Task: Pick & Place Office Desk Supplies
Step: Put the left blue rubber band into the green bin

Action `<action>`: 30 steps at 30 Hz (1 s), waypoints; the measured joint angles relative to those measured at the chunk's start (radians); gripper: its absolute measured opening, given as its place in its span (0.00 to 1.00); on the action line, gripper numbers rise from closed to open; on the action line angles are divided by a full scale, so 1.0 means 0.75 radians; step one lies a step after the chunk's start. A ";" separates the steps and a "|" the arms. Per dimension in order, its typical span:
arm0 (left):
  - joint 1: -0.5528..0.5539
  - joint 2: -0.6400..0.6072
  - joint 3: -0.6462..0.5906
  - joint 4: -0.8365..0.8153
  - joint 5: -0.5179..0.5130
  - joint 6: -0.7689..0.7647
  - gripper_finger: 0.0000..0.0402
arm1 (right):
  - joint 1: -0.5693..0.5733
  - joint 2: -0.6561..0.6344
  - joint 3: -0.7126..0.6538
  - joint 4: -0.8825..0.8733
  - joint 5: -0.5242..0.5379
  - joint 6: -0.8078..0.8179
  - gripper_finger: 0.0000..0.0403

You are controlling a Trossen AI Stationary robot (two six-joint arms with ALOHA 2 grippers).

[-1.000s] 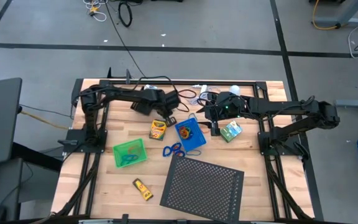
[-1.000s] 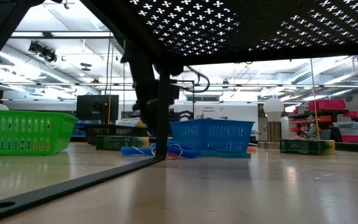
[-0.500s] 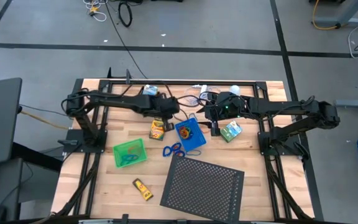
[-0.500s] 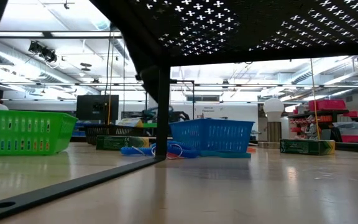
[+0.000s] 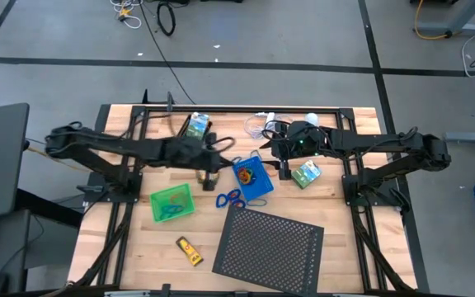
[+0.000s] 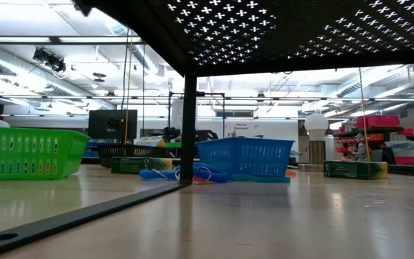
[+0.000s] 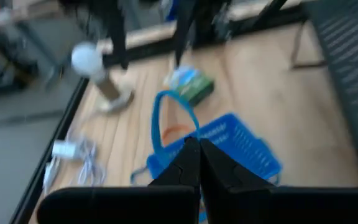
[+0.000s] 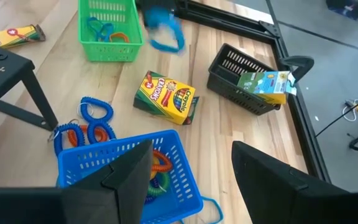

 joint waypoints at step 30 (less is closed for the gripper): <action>-0.405 -0.689 -0.885 0.262 0.012 -0.578 0.00 | 0.004 0.000 0.000 0.102 -0.001 0.112 0.57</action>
